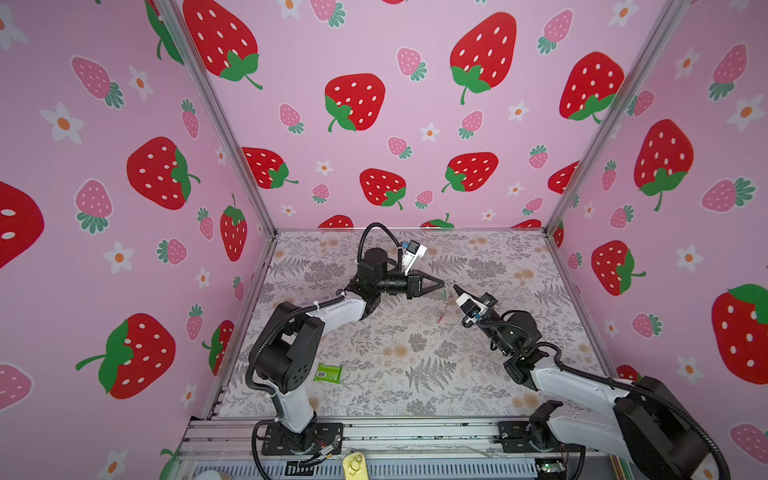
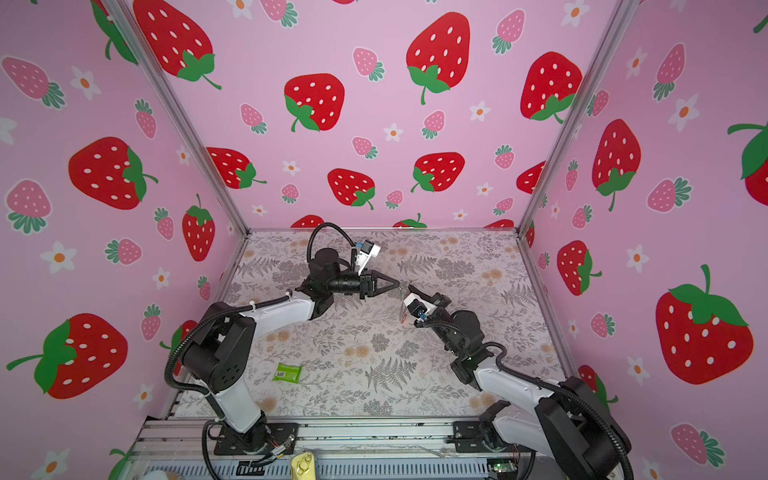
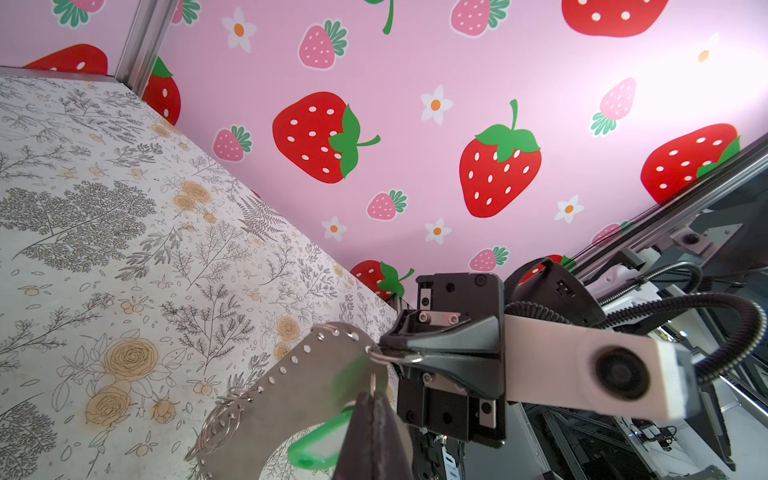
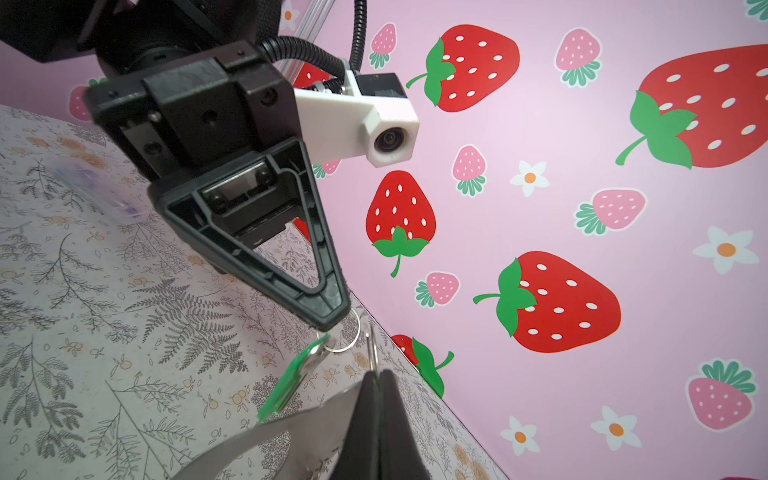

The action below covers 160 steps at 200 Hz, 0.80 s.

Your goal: Put the keys on the keyring

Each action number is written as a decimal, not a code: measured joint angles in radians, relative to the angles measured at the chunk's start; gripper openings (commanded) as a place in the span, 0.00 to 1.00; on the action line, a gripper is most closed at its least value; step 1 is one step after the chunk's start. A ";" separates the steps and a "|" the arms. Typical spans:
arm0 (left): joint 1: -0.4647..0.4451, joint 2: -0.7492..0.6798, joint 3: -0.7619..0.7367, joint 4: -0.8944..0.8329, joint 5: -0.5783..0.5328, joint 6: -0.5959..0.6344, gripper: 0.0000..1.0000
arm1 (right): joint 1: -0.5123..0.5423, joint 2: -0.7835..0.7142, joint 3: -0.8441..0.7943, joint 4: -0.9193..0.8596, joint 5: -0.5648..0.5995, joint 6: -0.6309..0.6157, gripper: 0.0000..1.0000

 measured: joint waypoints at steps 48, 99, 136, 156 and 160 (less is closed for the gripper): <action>0.000 0.000 -0.001 0.029 0.000 -0.029 0.00 | 0.020 0.028 -0.002 0.019 0.047 0.015 0.00; 0.000 0.000 -0.001 0.037 0.000 -0.047 0.00 | 0.030 0.032 -0.002 0.043 0.053 0.030 0.00; 0.000 0.014 -0.001 0.066 0.000 -0.060 0.00 | 0.039 0.032 -0.002 0.043 0.057 0.034 0.00; 0.000 0.016 -0.001 0.081 0.000 -0.073 0.00 | 0.044 0.033 -0.002 0.046 0.064 0.036 0.00; 0.000 0.016 -0.001 0.083 0.000 -0.074 0.00 | 0.045 0.034 -0.002 0.048 0.065 0.036 0.00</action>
